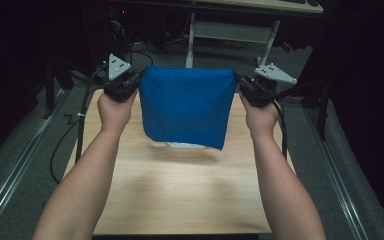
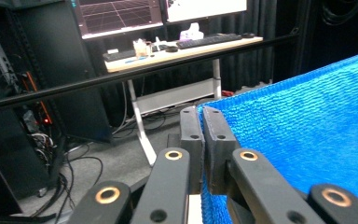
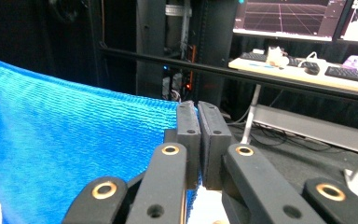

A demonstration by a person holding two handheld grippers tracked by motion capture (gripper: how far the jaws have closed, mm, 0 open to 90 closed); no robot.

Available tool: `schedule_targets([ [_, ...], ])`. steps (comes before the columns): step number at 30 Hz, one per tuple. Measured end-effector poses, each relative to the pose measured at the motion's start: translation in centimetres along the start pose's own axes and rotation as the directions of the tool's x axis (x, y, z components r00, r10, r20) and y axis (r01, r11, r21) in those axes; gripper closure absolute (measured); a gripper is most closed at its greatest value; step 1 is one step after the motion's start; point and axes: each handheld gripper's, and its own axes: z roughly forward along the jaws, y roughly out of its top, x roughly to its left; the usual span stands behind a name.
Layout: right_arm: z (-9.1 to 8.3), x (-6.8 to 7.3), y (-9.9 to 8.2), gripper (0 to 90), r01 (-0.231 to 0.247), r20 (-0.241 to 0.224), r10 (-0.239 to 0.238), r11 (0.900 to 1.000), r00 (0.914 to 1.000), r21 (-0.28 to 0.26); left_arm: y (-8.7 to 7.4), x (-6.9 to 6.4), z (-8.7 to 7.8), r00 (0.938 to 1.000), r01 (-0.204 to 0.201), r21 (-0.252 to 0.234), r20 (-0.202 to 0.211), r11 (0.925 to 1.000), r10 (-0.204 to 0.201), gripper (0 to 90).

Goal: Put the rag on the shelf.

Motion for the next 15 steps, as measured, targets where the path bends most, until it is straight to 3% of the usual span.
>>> schedule_targets([
  [4, 1.6, -0.6, -0.1, 89.0, 0.004, 0.007, -0.004, 0.9996, 1.0000, 0.028, -0.5, 0.4, 1.7, 0.9999, -0.009, 0.049, -0.011, 0.9987, 0.010, 88.1],
  [9, 3.9, -1.2, -1.5, 89.0, -0.009, 0.010, 0.008, 0.9958, 0.9999, 0.092, -1.7, 0.9, 3.4, 0.9997, 0.018, 0.114, -0.017, 0.9933, -0.016, 88.0],
  [10, 4.3, -1.2, -1.8, 88.9, -0.007, 0.011, 0.006, 0.9947, 0.9999, 0.103, -2.4, 0.8, 3.9, 0.9999, 0.011, 0.145, -0.013, 0.9894, -0.009, 88.0],
  [12, 4.6, -1.3, -2.2, 89.0, -0.006, 0.013, 0.005, 0.9933, 0.9999, 0.115, -3.0, 0.7, 4.1, 0.9999, 0.010, 0.150, -0.007, 0.9887, -0.009, 88.1],
  [15, 5.2, -1.4, -3.7, 89.0, -0.023, 0.006, 0.022, 0.9883, 0.9997, 0.151, -4.9, 0.7, 4.7, 0.9996, 0.019, 0.198, 0.016, 0.9800, -0.023, 88.0],
])
